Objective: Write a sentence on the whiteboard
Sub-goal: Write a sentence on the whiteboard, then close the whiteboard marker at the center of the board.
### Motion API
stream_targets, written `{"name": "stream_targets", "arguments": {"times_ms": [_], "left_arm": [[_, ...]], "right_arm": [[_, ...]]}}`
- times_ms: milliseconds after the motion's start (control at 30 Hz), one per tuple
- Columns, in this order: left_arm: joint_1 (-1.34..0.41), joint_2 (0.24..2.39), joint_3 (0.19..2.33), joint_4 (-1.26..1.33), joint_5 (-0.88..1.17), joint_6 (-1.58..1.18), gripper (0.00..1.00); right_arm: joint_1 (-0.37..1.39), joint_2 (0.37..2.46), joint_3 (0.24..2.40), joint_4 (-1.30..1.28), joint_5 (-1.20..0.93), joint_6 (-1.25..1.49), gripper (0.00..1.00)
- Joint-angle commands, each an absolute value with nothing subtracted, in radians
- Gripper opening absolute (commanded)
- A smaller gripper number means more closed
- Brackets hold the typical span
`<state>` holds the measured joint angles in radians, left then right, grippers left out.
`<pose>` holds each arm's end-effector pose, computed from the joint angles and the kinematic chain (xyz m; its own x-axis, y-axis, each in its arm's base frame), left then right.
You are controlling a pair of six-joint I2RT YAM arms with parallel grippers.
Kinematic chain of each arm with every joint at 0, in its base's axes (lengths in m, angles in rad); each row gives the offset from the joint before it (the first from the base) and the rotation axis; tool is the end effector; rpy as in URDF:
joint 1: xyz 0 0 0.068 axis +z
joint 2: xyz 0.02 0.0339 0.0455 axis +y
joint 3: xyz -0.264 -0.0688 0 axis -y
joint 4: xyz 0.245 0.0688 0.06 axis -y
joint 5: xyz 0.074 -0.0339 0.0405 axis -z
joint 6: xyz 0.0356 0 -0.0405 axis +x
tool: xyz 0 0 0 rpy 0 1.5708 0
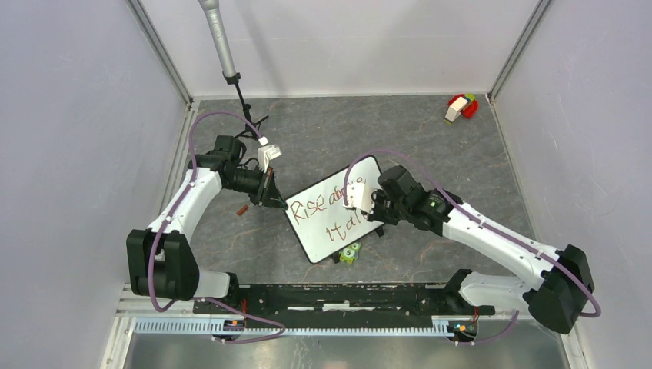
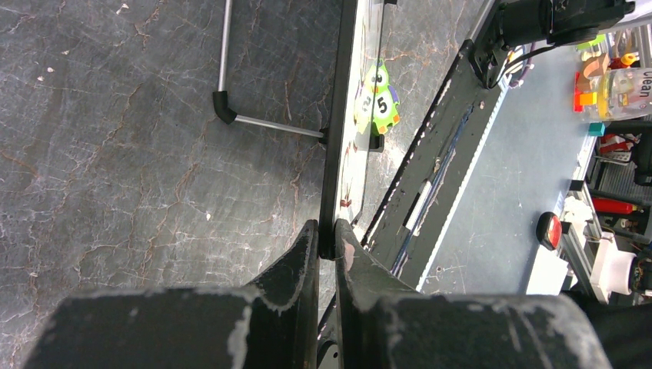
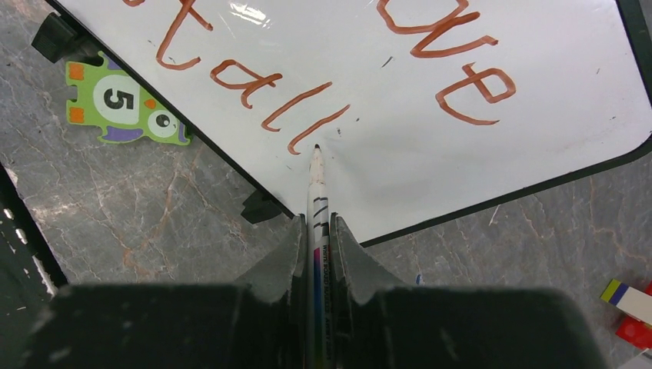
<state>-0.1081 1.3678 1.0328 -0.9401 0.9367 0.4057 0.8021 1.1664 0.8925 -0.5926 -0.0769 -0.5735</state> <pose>0.2411 -0.0550 0.2572 -0.7565 0.3173 -0.5719 0.6485 0.4772 -0.5931 0.1643 0.1738 0.2643 -0.0374 -0.8168 -0.5757 -0.9185 0.2550 -0.3021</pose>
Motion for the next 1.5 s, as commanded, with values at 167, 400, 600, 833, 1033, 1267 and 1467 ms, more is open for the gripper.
{"name": "stream_targets", "arguments": {"times_ms": [167, 400, 600, 833, 1033, 1267, 1467], "left_arm": [[-0.12, 1.365, 1.04, -0.936, 0.915, 0.421, 0.02], [-0.122, 1.367, 1.04, -0.936, 0.907, 0.418, 0.02], [-0.124, 1.375, 1.04, -0.936, 0.905, 0.42, 0.02], [-0.125, 1.37, 1.056, -0.936, 0.885, 0.411, 0.27], [-0.121, 1.318, 1.116, -0.937, 0.849, 0.372, 0.64], [-0.029, 1.213, 1.256, -1.003, 0.85, 0.412, 0.74], [0.232, 1.163, 1.236, -1.112, 0.81, 0.625, 0.77]], "right_arm": [[0.795, 1.149, 0.88, -0.594, -0.041, -0.592, 0.0], [0.793, 1.18, 0.834, -0.531, -0.013, -0.596, 0.0], [0.793, 1.182, 0.827, -0.525, -0.007, -0.604, 0.0], [0.793, 1.159, 0.937, -0.603, -0.102, -0.598, 0.0], [0.792, 1.126, 1.029, -0.675, -0.265, -0.604, 0.0], [0.792, 1.143, 1.15, -0.705, -0.408, -0.552, 0.0], [0.767, 1.17, 1.206, -0.665, -0.417, -0.467, 0.0]]}}
